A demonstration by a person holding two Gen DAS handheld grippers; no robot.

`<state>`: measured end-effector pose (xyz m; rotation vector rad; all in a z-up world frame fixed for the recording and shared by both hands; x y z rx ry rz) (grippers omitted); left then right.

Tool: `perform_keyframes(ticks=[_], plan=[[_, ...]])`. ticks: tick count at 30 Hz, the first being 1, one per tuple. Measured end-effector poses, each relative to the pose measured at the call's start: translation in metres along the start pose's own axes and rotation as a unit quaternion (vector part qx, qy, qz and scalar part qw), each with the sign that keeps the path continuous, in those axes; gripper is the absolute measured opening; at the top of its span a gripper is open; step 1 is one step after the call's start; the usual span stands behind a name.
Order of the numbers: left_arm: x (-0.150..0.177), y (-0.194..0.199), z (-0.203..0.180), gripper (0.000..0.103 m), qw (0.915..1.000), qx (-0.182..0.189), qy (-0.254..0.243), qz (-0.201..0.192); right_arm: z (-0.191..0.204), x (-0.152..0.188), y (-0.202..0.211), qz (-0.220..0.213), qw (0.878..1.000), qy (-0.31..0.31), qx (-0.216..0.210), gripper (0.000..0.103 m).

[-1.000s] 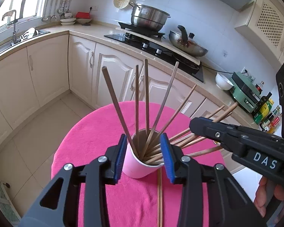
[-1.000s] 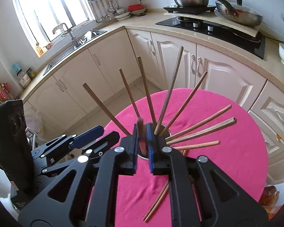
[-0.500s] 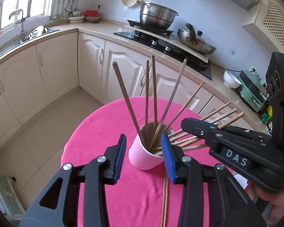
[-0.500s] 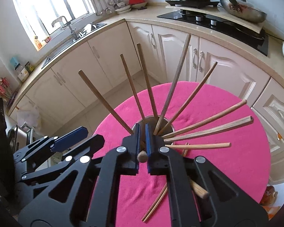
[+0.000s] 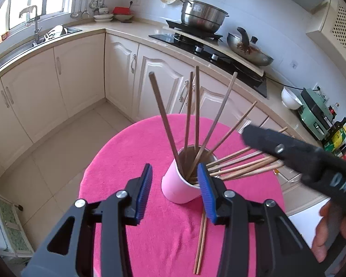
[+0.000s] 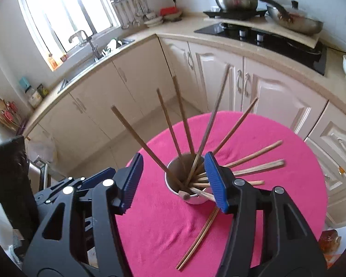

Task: Organize utensils
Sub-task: 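Move both open grippers back down to the remaining loose chopsticks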

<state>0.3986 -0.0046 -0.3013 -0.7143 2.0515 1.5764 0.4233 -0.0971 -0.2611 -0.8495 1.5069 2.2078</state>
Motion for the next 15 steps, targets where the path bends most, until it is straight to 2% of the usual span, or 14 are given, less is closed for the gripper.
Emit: perform_keyframes(ticks=[3,7,15], plan=[[-0.003,0.008,-0.004,0.041,0.9999,-0.007,-0.008,-0.003,-0.003,-0.009,0.018,-0.021,1.0,-0.003,-0.002,0.055],[-0.005,0.018,-0.008,0.041,0.9998,-0.012,-0.012,-0.007,-0.011,-0.014,0.038,-0.042,0.999,-0.007,0.002,0.063],[0.005,0.02,-0.017,0.042,0.9994,-0.023,-0.026,0.005,-0.045,0.001,0.075,-0.066,0.997,-0.022,0.036,0.065]])
Point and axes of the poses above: each gripper's, at about its wrist camera, not at the fingertips, and y roughly against the way its jaws point, z to its left, x to its underside, the point moved 8 cm from there along -y, roughly the way its jaws point, and after that the axes turned 2 degrees about x, right-handed, at the moved point
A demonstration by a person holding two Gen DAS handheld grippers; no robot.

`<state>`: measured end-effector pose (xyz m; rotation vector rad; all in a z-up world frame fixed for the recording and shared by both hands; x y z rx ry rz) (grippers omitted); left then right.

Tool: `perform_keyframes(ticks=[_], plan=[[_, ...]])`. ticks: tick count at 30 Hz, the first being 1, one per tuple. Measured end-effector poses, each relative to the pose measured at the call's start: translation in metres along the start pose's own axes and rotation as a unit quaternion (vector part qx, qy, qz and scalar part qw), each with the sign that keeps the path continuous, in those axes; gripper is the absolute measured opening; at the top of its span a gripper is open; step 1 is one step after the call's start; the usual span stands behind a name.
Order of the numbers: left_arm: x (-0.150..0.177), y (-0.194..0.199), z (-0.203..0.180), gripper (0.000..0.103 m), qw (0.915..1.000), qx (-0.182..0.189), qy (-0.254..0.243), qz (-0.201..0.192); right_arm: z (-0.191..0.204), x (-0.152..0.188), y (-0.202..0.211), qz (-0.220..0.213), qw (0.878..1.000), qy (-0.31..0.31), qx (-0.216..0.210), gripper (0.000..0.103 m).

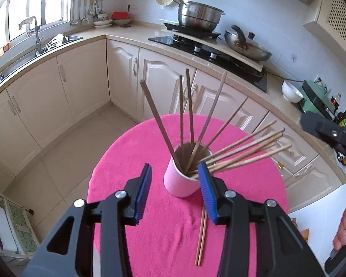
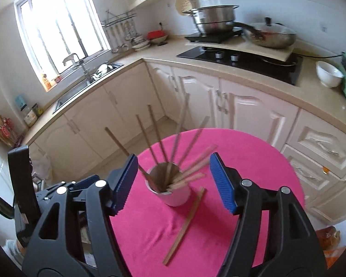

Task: Organize utensils
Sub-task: 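Move both open grippers back down to the remaining loose chopsticks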

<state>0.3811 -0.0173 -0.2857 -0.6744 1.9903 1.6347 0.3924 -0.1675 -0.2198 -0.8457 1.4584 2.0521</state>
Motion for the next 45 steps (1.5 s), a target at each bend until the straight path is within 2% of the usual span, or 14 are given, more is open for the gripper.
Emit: perform_keyframes(ticks=[6,11,18,22,29,34,37,40,43,44,45], plan=[[0.027,-0.014,-0.007,0.042,0.9994,-0.004,-0.017,0.031,-0.036,0.032,0.007,0.021,0.999,-0.024,0.034,0.065],[0.067,-0.04,-0.014,0.042,0.9961,0.002,-0.031,0.083,-0.06,0.081,-0.008,0.071,0.995,-0.048,0.057,0.065],[0.107,-0.079,-0.037,0.042,0.9879,0.017,-0.062,0.141,-0.075,0.153,-0.038,0.147,0.982,-0.1,0.058,0.065],[0.118,-0.104,-0.045,0.042,0.9817,0.022,-0.08,0.172,-0.077,0.176,-0.047,0.17,0.976,-0.126,0.055,0.065],[0.136,-0.142,-0.05,0.042,0.9698,0.013,-0.12,0.212,-0.085,0.191,-0.053,0.188,0.969,-0.15,0.057,0.065],[0.143,-0.156,-0.048,0.042,0.9621,-0.016,-0.147,0.229,-0.094,0.195,-0.057,0.193,0.966,-0.165,0.056,0.065],[0.143,-0.161,-0.052,0.042,0.961,-0.013,-0.147,0.234,-0.098,0.196,-0.059,0.195,0.964,-0.17,0.057,0.065],[0.146,-0.17,-0.059,0.042,0.956,-0.019,-0.159,0.246,-0.099,0.197,-0.063,0.199,0.963,-0.175,0.058,0.065],[0.144,-0.174,-0.063,0.042,0.956,-0.022,-0.162,0.244,-0.101,0.197,-0.065,0.202,0.962,-0.173,0.058,0.065],[0.144,-0.174,-0.063,0.039,0.9564,-0.02,-0.158,0.245,-0.101,0.197,-0.066,0.204,0.962,-0.171,0.058,0.065],[0.144,-0.174,-0.063,0.03,0.957,-0.015,-0.155,0.245,-0.101,0.197,-0.068,0.206,0.962,-0.17,0.058,0.065]])
Point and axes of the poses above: each gripper's, at about its wrist camera, not at the fingertips, and y roughly against the way its jaws point, z to its left, x to its underside, the point moved 8 cm from there along -y, roughly the way its jaws point, and after that the axes turned 2 degrees about x, right-handed, at the moved point
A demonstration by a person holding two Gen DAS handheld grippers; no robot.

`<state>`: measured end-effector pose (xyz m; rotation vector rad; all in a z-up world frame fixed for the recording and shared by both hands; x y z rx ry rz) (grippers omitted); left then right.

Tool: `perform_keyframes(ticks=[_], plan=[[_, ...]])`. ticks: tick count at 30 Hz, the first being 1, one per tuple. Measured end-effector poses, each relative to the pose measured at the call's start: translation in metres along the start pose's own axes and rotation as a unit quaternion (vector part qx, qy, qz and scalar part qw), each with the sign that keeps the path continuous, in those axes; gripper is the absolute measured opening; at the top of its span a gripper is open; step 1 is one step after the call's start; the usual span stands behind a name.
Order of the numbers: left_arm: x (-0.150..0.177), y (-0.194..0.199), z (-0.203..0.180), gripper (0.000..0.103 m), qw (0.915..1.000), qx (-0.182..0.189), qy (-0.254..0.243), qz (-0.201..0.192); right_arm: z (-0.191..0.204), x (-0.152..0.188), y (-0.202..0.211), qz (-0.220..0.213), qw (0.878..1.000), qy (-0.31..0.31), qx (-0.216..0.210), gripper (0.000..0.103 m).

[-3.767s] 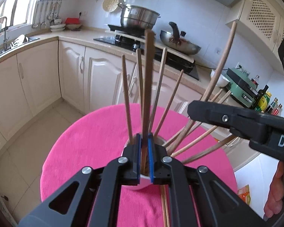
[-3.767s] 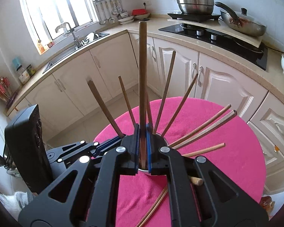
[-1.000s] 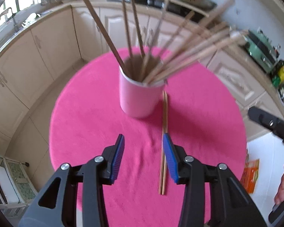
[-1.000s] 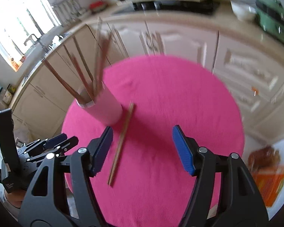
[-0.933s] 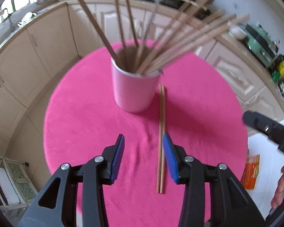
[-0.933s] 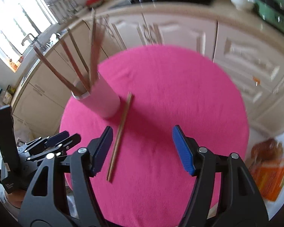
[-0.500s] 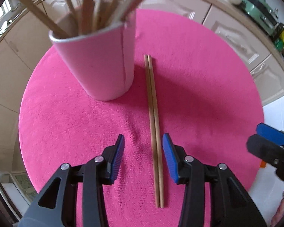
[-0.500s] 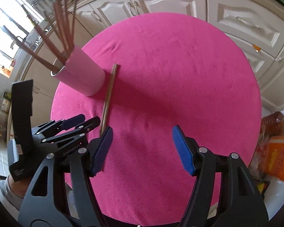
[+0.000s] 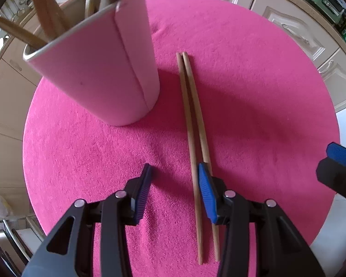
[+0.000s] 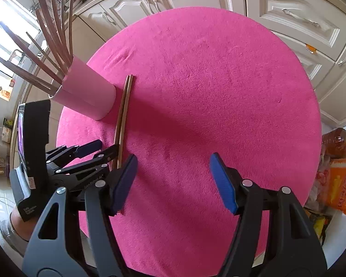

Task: Organize utensils
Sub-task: 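Move both open grippers back down to the remaining loose chopsticks, then close the left gripper on a chopstick while the right gripper grasps another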

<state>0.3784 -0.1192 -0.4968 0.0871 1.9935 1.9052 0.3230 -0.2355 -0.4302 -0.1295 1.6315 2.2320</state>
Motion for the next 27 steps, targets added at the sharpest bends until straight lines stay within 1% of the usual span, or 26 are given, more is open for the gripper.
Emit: perform_keyframes(ticks=[1,2,3,5,6,10,12,14,16,17,18,20,22,24,27], plan=[[0.001,0.001,0.001,0.027,1.0,0.003,0.002,0.0,0.001,-0.001,-0.001,0.002,1.0,0.002,0.0,0.065],[0.003,0.002,0.002,0.016,1.0,0.006,0.007,0.001,0.002,-0.002,-0.003,0.004,1.0,0.004,0.001,0.065],[0.006,0.004,0.006,0.009,0.9999,0.008,0.014,0.003,0.002,-0.003,-0.004,0.005,1.0,0.006,0.002,0.065],[0.013,0.008,0.012,0.008,0.9991,0.022,0.035,0.003,0.006,-0.006,-0.008,0.009,1.0,0.012,0.001,0.065],[0.017,0.01,0.014,0.005,0.9987,0.029,0.041,0.005,0.009,-0.008,-0.01,0.01,1.0,0.015,0.0,0.065],[0.039,0.012,0.017,0.005,0.997,0.049,0.057,0.018,0.025,-0.015,-0.022,0.018,0.999,0.039,-0.001,0.065],[0.058,0.011,0.022,0.005,0.9963,0.055,0.064,0.018,0.035,-0.017,-0.03,0.024,0.998,0.052,-0.003,0.065],[0.069,0.012,0.024,0.005,0.9952,0.063,0.071,0.02,0.047,-0.019,-0.04,0.038,0.997,0.069,-0.005,0.063],[0.078,0.014,0.028,0.005,0.9948,0.066,0.074,0.021,0.058,-0.023,-0.049,0.043,0.996,0.08,-0.005,0.049],[0.081,0.015,0.03,0.005,0.9943,0.071,0.077,0.02,0.064,-0.025,-0.052,0.047,0.995,0.083,-0.006,0.045],[0.081,0.016,0.032,0.005,0.9939,0.074,0.079,0.02,0.069,-0.027,-0.056,0.051,0.995,0.085,-0.007,0.035],[0.087,0.018,0.038,0.006,0.9934,0.077,0.083,0.019,0.08,-0.032,-0.068,0.061,0.994,0.091,-0.005,0.033],[0.091,0.019,0.045,0.007,0.9925,0.082,0.089,0.019,0.089,-0.034,-0.078,0.072,0.993,0.093,-0.002,0.028],[0.093,0.02,0.051,0.007,0.9913,0.088,0.096,0.017,0.094,-0.036,-0.086,0.082,0.992,0.096,0.006,0.028],[0.096,0.021,0.06,0.008,0.9906,0.091,0.101,0.015,0.099,-0.036,-0.097,0.094,0.99,0.102,0.021,0.022]])
Point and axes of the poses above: each gripper's, at about its wrist camera, not at the fingertips, and y roughly against the way its jaws point, z to its left, x to its underside, the point moved 8 cm from there along -y, roughly the way its jaws point, and after that the axes turned 2 degrees about x, right-handed, at the moved point
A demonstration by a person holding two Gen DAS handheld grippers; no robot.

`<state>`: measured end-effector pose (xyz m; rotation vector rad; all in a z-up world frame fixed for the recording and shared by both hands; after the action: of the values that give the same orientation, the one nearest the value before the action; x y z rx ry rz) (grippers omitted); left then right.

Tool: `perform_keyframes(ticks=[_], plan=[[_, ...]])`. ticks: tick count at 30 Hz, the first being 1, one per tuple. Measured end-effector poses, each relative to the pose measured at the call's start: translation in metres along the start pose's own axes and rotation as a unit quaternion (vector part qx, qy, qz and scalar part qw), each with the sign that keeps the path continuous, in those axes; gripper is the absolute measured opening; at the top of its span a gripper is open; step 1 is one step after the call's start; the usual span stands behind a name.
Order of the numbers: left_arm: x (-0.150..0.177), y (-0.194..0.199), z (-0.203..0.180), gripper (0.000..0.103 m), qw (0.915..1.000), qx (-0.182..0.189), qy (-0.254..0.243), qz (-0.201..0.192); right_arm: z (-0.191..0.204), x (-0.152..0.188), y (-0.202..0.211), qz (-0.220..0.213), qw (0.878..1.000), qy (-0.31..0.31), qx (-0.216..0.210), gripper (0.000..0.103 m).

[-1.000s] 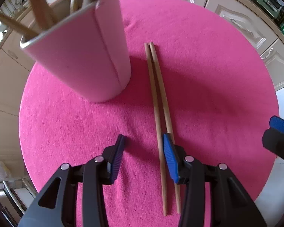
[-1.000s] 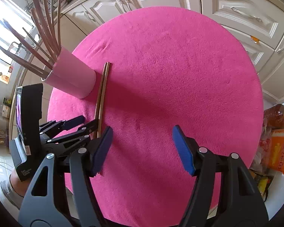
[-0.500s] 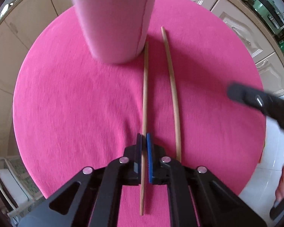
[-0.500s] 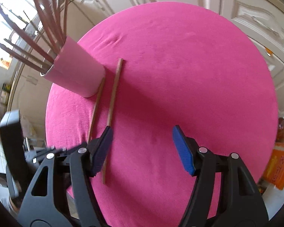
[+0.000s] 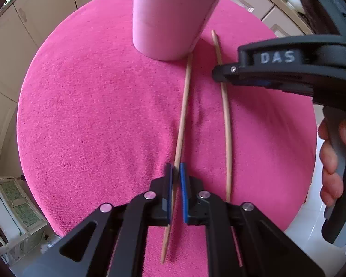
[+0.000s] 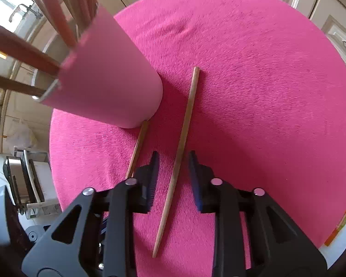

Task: Organize utensils
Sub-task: 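Close the left gripper on a chopstick while the right gripper grasps another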

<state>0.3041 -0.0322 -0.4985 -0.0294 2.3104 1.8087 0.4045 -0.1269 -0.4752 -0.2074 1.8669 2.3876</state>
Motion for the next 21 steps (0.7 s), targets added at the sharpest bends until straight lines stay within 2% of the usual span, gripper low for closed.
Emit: perform_keyframes(ticks=[5,7,9,16,21], plan=[[-0.003,0.002,0.009,0.008,1.0,0.008,0.004,0.001,0.003,-0.004,-0.008,0.003,1.0,0.01,0.022,0.017],[-0.006,0.005,0.012,0.009,0.9999,0.011,0.004,-0.001,0.003,-0.005,-0.01,0.002,0.999,0.019,0.036,0.009],[-0.011,0.007,0.013,0.017,0.9999,0.013,0.005,-0.004,0.002,-0.005,-0.011,0.008,0.999,0.018,0.03,0.007],[-0.03,0.01,0.014,0.018,0.9997,0.02,-0.007,-0.01,-0.024,0.02,0.002,0.033,0.999,0.003,0.007,0.006],[-0.043,0.002,0.008,0.018,0.9993,0.006,-0.036,0.001,-0.041,0.043,0.01,0.054,0.998,-0.013,-0.006,0.006]])
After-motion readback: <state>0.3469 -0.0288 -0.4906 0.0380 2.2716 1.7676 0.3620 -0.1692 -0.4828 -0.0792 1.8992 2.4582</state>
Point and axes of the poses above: each gripper's, at about its wrist camera, not at the fingertips, and y roughly against the way its jaws point, z to its left, x to its underside, the point moved 8 cm from there along -y, roughly the way its jaws point, and after that the axes turned 2 degrees about x, right-handed, at the moved point
